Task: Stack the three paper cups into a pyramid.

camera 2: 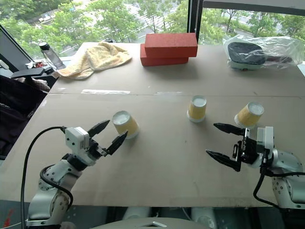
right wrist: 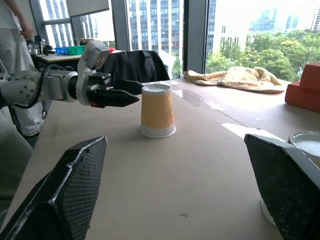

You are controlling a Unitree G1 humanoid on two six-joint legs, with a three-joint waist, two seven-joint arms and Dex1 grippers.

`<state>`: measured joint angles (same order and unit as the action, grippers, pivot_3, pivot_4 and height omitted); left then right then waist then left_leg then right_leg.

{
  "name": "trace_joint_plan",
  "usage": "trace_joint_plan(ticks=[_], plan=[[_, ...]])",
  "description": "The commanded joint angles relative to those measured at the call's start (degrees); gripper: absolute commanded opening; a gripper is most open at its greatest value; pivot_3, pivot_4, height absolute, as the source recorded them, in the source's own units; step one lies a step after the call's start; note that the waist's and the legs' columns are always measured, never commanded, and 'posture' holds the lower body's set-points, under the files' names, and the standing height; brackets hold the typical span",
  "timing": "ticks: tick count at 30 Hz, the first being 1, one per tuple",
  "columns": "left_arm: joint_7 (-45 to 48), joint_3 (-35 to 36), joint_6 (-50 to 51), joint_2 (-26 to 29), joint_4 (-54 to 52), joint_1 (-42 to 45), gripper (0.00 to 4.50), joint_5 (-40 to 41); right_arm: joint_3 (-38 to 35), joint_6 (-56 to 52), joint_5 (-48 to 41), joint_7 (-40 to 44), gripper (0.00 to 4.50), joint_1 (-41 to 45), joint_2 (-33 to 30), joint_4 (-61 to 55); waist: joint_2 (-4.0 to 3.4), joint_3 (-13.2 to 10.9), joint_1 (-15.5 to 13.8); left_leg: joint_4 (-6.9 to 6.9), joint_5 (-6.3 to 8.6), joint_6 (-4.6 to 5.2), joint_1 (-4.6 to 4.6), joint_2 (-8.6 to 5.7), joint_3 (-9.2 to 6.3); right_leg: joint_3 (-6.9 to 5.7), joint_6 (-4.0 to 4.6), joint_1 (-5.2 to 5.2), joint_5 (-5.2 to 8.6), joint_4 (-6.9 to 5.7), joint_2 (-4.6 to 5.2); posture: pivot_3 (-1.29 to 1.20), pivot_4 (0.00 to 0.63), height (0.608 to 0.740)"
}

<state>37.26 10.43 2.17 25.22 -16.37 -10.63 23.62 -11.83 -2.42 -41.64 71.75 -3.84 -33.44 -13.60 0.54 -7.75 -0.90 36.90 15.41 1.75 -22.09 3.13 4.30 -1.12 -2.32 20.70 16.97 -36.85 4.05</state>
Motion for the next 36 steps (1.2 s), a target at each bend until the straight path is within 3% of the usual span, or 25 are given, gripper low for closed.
trace_joint_plan(ticks=[1, 12, 15, 19, 26, 36], plan=[[-0.07, -1.16, -0.74, -0.22, 1.17, 2.25, 4.5, -1.37, -0.89, -0.33, -0.54, -0.34, 4.36, -0.51, -0.41, -2.01, 0.02, -0.01, 0.01, 0.08, 0.0, 0.0, -0.07, 0.0, -0.06, -0.07, 0.0, 0.0, 0.0, 0.0, 0.0, 0.0, 0.15, 0.73], [-0.83, -3.94, -3.13, -2.98, 10.53, 11.87, 4.5, -5.16, -1.8, 1.99, 0.42, 0.4, 4.36, -1.74, 0.42, -0.09, 0.06, -0.05, 0.12, 0.39, 0.0, 0.01, -0.23, 0.0, -0.18, -0.31, -0.04, 0.01, -0.02, -0.16, -0.26, 0.0, 0.15, 0.73], [-1.28, -3.91, -3.27, -4.9, 11.22, 13.62, 3.7, -3.72, -1.89, 2.57, 0.62, 0.32, 4.5, -1.97, 0.72, 0.28, 0.07, -0.06, 0.09, 0.42, 0.0, 0.0, -0.28, 0.0, -0.21, -0.32, -0.05, 0.04, -0.02, -0.16, -0.31, 0.0, 0.15, 0.73], [-0.98, -4.85, -3.39, -4.48, 12.07, 14.27, 2.28, -5.85, -1.61, 3.0, 0.94, 0.06, 4.5, -1.91, 1.08, 0.33, 0.07, -0.06, 0.14, 0.44, -0.01, -0.01, -0.32, 0.02, -0.24, -0.32, -0.05, 0.07, -0.02, -0.19, -0.33, 0.0, 0.15, 0.73], [3.03, -6.23, -2.4, -3.5, 11.27, 15.68, 2.28, -4.71, -1.72, 3.49, 1.19, 0.07, 4.5, -1.53, 1.0, 1.09, 0.07, -0.06, 0.08, 0.47, -0.01, -0.01, -0.31, 0.03, -0.24, -0.41, -0.05, 0.08, -0.02, -0.24, -0.36, 0.0, 0.15, 0.73], [20.39, -23.33, 1.19, -6.09, 16.9, 28.1, 2.28, -5.28, -4.12, 2.66, 2.22, 0.38, 4.5, -5.08, -1.84, 2.47, 0.06, -0.05, -0.05, 0.58, -0.05, -0.07, -0.36, -0.07, -0.25, -0.49, -0.07, 0.08, -0.02, -0.31, -0.44, 0.0, 0.15, 0.73]])
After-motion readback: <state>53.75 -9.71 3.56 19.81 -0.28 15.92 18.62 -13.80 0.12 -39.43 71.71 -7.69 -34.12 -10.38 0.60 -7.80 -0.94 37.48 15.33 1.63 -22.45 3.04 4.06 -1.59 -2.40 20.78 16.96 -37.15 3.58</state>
